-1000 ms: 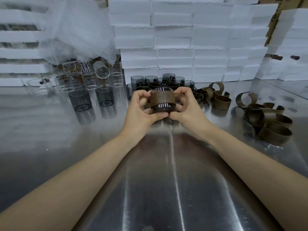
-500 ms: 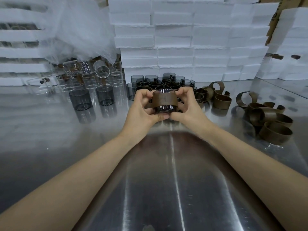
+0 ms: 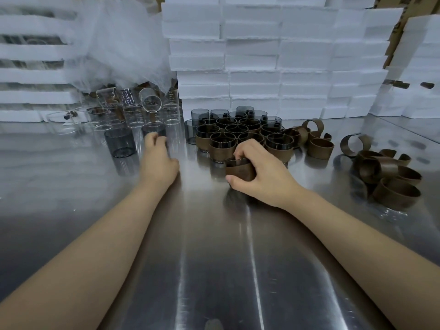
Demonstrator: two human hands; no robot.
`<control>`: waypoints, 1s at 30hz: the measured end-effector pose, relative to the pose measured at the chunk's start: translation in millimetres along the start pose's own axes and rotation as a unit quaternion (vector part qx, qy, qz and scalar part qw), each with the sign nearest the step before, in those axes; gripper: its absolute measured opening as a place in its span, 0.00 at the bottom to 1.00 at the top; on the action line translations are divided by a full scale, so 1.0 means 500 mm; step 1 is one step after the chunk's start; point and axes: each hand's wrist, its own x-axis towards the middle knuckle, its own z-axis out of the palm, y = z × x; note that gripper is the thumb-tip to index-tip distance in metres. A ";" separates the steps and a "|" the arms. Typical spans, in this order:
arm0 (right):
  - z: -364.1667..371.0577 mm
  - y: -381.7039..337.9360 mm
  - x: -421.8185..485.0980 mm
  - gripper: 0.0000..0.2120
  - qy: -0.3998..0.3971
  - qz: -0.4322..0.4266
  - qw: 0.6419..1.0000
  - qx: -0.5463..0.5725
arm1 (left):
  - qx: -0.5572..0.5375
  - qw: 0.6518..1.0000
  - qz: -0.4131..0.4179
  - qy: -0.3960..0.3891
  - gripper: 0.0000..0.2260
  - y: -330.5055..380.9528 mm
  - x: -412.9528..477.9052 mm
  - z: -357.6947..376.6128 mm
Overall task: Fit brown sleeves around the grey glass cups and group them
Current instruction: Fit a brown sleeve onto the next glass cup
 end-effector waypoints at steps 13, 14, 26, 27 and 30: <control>0.002 0.032 0.009 0.17 0.004 0.041 0.998 -0.056 | 0.130 0.991 -0.009 0.010 0.29 0.010 0.041 0.015; 0.003 0.034 0.010 0.18 0.019 0.045 0.998 -0.051 | 0.127 0.992 -0.004 0.029 0.25 0.012 0.037 0.015; 0.011 0.048 0.022 0.05 0.047 0.041 0.997 -0.053 | 0.144 0.984 0.016 0.105 0.15 0.038 -0.016 0.009; 0.011 0.048 0.022 0.07 0.040 0.046 0.997 -0.056 | 0.128 0.985 0.018 0.116 0.15 0.043 -0.023 0.007; 0.015 0.049 0.022 0.17 -0.012 0.061 0.997 -0.050 | 0.059 0.984 0.042 0.163 0.12 0.057 -0.047 0.003</control>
